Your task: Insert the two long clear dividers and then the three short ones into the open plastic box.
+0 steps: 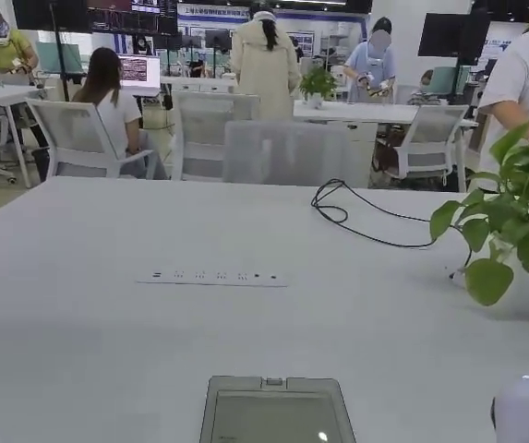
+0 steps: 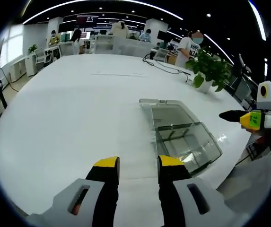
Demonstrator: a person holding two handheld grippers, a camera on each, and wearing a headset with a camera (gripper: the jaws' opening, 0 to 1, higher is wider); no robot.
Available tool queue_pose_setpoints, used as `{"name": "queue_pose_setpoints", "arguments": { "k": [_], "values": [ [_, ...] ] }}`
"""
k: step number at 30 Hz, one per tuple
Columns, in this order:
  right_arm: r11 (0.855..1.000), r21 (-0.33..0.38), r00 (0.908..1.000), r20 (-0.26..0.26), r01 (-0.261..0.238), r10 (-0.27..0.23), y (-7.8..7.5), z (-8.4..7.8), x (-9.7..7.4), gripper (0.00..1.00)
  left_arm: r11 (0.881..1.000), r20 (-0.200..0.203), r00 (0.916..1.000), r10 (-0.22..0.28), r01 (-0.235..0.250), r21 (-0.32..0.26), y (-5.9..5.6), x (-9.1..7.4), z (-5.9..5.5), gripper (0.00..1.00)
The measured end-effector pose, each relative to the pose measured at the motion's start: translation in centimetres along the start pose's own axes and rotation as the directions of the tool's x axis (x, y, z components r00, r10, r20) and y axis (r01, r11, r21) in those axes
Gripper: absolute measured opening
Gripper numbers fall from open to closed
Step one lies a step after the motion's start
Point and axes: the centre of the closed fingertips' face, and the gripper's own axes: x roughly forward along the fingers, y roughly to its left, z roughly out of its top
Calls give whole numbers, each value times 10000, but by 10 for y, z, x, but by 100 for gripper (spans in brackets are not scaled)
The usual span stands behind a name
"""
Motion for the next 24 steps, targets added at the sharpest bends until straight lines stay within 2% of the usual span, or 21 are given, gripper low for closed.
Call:
{"name": "queue_pose_setpoints", "arguments": {
  "k": [3,6,12,16,24],
  "values": [
    [9997,149,9998,121,-189,187,8,2,6,54,9993,279,9991,-322,316,222,-14,-2,1,30],
    [9988,190,9987,244,-446,441,18,4,13,51,9941,1127,9877,-1080,1060,238,-33,-5,10,30],
    [9965,-18,9956,424,-833,833,32,6,23,39,9889,1875,9712,-1469,1395,518,-46,-13,20,30],
    [9941,90,9931,461,-1080,1075,40,4,29,35,9836,2223,9583,-1798,1713,571,-57,-17,26,30],
    [9917,293,9900,689,-1255,1233,51,3,36,28,9708,2519,9377,-2392,2257,816,-76,-21,30,30]
  ]
}}
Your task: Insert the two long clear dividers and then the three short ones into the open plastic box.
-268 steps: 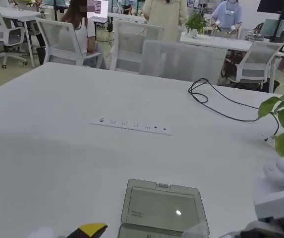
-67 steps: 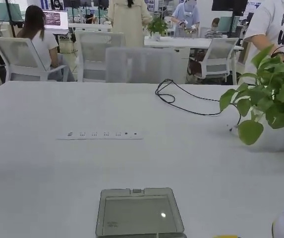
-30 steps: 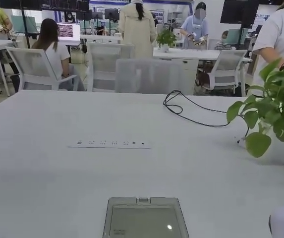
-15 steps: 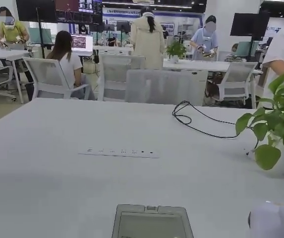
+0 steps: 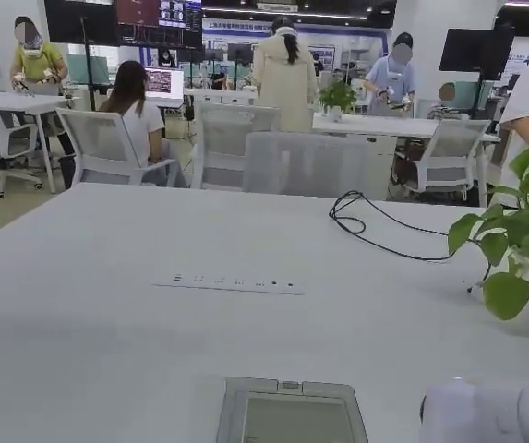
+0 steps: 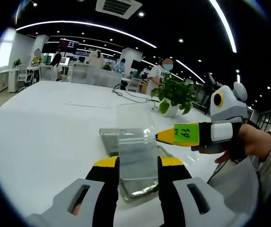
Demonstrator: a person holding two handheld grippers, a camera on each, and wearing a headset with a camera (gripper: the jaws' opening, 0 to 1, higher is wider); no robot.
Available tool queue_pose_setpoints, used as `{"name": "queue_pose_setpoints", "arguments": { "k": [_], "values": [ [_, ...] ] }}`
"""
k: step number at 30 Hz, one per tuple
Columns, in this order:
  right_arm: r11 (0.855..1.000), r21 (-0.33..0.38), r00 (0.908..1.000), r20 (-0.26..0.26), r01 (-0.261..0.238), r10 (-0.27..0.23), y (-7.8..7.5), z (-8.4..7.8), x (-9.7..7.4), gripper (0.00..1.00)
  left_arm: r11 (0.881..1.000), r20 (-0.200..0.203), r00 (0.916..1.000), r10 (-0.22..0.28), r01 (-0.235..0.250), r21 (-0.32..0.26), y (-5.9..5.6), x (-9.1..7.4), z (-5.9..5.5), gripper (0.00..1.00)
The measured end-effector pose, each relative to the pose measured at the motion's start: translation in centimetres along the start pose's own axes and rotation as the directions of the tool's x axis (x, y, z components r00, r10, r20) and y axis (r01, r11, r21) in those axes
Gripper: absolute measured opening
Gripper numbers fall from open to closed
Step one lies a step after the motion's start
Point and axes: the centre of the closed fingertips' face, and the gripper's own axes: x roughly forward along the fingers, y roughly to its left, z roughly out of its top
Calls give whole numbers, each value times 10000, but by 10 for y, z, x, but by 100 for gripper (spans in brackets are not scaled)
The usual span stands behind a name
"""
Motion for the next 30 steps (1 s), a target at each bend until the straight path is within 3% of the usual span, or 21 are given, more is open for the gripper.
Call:
{"name": "queue_pose_setpoints", "arguments": {
  "k": [8,19,30],
  "values": [
    [9999,91,9997,241,46,-48,2,0,3,20,9994,257,9991,-333,331,63,-12,-1,6,30],
    [9996,190,9992,348,192,-199,1,0,3,12,9970,247,9969,-743,748,-197,-24,0,5,30],
    [9992,339,9993,326,193,-204,3,-2,2,7,9959,108,9967,-804,807,-404,-27,-1,2,30]
  ]
}}
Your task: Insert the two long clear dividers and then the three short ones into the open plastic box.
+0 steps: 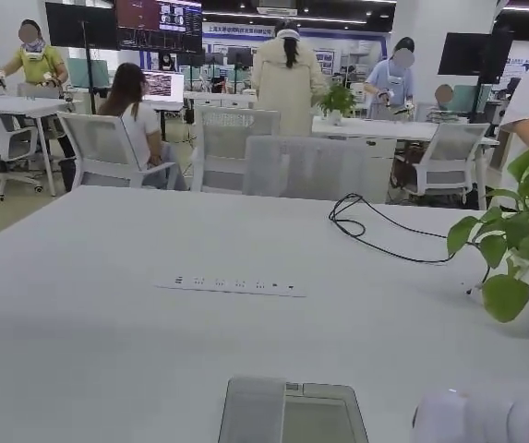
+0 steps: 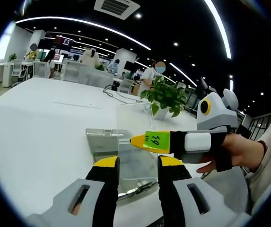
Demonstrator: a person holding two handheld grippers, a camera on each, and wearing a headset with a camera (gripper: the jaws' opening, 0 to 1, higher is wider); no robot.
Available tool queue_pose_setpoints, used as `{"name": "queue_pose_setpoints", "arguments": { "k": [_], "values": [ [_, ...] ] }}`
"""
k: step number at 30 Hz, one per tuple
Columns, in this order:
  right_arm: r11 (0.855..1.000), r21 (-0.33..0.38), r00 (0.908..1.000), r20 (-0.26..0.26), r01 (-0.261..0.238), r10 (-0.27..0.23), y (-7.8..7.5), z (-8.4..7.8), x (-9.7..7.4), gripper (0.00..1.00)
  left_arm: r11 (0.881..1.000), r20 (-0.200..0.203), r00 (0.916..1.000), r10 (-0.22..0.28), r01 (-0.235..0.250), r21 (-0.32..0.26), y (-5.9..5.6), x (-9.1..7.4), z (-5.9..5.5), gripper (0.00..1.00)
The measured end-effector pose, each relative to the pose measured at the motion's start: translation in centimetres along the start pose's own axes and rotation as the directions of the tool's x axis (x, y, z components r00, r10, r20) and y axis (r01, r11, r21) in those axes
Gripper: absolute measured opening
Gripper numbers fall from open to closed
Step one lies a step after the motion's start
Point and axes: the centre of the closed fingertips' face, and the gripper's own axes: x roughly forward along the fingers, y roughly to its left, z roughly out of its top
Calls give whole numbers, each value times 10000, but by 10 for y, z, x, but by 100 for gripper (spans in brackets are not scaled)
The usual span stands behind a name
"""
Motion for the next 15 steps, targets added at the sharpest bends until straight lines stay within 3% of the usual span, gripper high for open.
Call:
{"name": "queue_pose_setpoints", "arguments": {
  "k": [9,15],
  "values": [
    [9998,189,9999,-135,73,-71,-1,-2,0,6,9999,-97,9999,-69,68,-112,-1,0,-1,32],
    [9925,809,9945,-573,919,-874,-17,-1,-6,7,9982,-205,9991,-358,367,465,-3,-1,-2,38]
  ]
}}
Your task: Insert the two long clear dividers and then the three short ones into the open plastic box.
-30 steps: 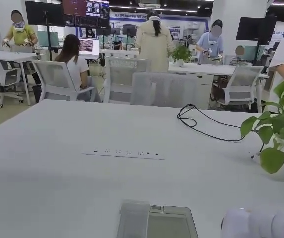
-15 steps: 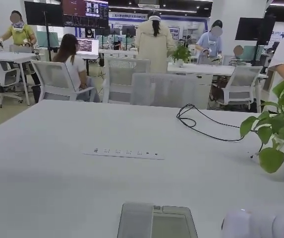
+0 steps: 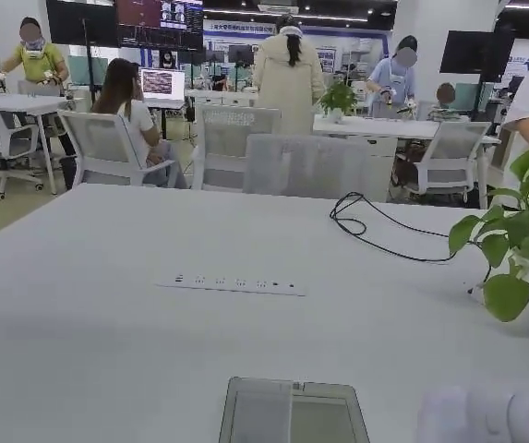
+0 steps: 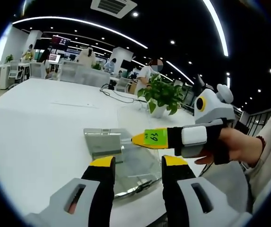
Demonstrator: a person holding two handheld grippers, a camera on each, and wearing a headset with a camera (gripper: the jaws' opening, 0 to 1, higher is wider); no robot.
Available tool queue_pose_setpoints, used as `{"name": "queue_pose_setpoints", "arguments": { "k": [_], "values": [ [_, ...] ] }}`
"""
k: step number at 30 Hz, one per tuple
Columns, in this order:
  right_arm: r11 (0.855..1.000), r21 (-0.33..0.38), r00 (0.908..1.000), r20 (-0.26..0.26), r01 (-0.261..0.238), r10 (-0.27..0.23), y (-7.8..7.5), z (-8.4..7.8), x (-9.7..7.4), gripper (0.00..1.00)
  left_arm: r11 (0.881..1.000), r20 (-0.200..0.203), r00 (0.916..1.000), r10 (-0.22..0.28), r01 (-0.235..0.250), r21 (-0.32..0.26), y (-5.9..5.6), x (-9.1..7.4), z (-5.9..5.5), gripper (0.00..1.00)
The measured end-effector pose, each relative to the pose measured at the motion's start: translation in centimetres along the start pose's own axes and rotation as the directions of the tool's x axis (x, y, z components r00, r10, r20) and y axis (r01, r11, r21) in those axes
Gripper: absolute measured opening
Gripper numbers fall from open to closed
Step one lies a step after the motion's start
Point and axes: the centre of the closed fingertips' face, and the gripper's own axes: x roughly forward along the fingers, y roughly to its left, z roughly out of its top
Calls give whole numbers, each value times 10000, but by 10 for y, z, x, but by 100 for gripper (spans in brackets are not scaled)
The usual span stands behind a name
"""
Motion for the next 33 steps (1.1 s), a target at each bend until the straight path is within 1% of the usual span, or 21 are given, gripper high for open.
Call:
{"name": "queue_pose_setpoints", "arguments": {
  "k": [1,2,3,5,6,7,9,12,14,15,16,18,19,23,25,26,27,28,30,31,33],
  "values": [
    [10000,-6,9999,-83,97,-97,-2,0,0,7,9999,-49,10000,-2,3,158,0,0,-1,38],
    [9997,74,9996,-177,222,-221,-5,0,-1,7,9985,-161,9999,-2,11,554,1,-1,-2,39],
    [9993,203,9990,-300,325,-319,-7,-1,-1,7,9972,-259,9997,1,18,741,1,-1,-4,41],
    [9958,680,9969,-536,612,-576,-12,-4,-2,7,9931,-387,9992,-42,86,1166,0,-1,-6,45],
    [9936,740,9936,-806,847,-787,-17,-7,-3,7,9923,-421,9991,-66,117,1230,0,-1,-6,47],
    [9931,747,9931,-815,904,-843,-18,-6,-2,7,9918,-396,9991,-178,227,1258,-2,0,-6,52],
    [9883,973,9874,-1173,1174,-1058,-24,-11,-3,7,9891,-416,9986,-327,383,1423,-4,1,-7,61],
    [9743,1573,9745,-1814,1610,-1317,-31,-17,-4,7,9779,-705,9965,-443,577,2010,-6,3,-12,70],
    [9711,1675,9691,-2068,1703,-1343,-33,-19,-3,7,9768,-682,9964,-507,637,2044,-7,4,-13,76],
    [9634,1831,9585,-2430,1960,-1488,-36,-22,-4,7,9762,-635,9964,-554,675,2062,-7,5,-12,79],
    [9619,1848,9563,-2495,2016,-1525,-38,-22,-3,6,9738,-619,9965,-570,692,2167,-8,6,-12,81],
    [9525,2085,9464,-2811,2219,-1589,-40,-24,-3,6,9666,-711,9959,-566,725,2460,-7,7,-14,85],
    [9508,2147,9448,-2877,2234,-1570,-41,-24,-2,6,9643,-742,9958,-539,712,2550,-6,8,-14,86],
    [9353,2292,9212,-3444,2695,-1810,-47,-28,-2,6,9548,-886,9946,-534,769,2872,-3,10,-16,91],
    [9297,2354,9127,-3641,2832,-1858,-50,-30,-2,6,9493,-937,9939,-586,846,3028,-2,10,-16,93],
    [9230,2411,9048,-3787,2998,-1949,-52,-31,-2,6,9467,-979,9933,-621,897,3094,-2,11,-17,94],
    [9209,2411,9000,-3887,3062,-1974,-52,-32,-2,6,9441,-1015,9923,-704,992,3145,-2,11,-18,95],
    [9188,2378,8949,-3968,3150,-2041,-54,-32,-1,6,9439,-1034,9919,-736,1028,3139,-2,12,-18,97],
    [9167,2262,8791,-4276,3295,-2104,-55,-36,-1,6,9434,-1075,9903,-881,1176,3101,-2,13,-20,100],
    [9157,2268,8776,-4302,3318,-2114,-56,-36,0,6,9426,-1138,9891,-930,1243,3099,-1,14,-21,100],
    [9096,2292,8622,-4598,3466,-2126,-57,-41,1,6,9415,-1205,9880,-966,1299,3108,0,15,-23,100]
  ]
}}
